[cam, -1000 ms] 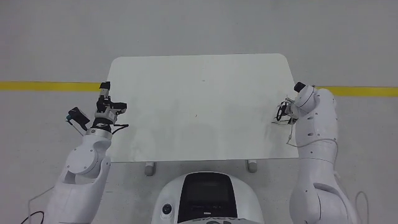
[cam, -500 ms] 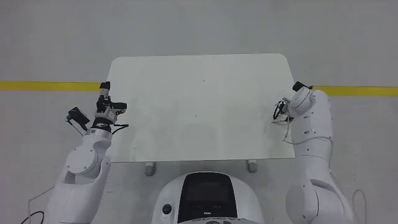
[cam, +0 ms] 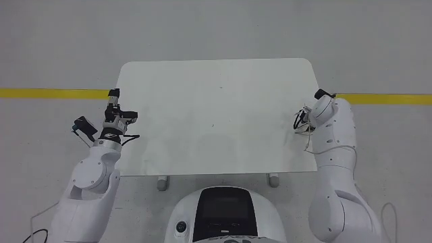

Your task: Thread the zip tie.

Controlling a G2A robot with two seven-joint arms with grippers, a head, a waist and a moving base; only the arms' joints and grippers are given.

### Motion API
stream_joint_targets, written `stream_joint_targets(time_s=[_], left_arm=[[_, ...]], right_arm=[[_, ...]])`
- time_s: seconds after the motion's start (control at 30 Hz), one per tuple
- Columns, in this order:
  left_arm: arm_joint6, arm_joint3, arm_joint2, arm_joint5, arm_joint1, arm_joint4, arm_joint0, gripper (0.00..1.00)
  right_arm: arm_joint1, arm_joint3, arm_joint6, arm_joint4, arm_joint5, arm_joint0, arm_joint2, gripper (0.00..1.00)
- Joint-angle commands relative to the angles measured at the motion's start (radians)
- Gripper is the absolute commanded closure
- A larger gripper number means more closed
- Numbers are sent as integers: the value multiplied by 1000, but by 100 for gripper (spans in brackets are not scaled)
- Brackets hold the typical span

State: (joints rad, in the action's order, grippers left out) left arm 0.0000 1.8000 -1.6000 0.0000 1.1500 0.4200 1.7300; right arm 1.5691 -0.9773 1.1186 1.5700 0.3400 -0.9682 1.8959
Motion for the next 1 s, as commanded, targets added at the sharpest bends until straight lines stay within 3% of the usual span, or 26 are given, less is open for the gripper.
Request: stream_joint_targets(time_s=[0.0, 0.37, 0.73, 0.97], left_arm=[[0, 0, 0, 0, 0, 0, 0, 0], [0, 0, 0, 0, 0, 0, 0, 0], [0, 0, 0, 0, 0, 0, 0, 0], [0, 0, 0, 0, 0, 0, 0, 0]], right_arm=[[-1, 13, -8, 0, 0, 5, 3, 80], [-9, 78, -56, 0, 0, 29, 9, 78], [-18, 118, -74, 0, 0, 48, 8, 87], [-22, 127, -78, 0, 0, 54, 3, 85]])
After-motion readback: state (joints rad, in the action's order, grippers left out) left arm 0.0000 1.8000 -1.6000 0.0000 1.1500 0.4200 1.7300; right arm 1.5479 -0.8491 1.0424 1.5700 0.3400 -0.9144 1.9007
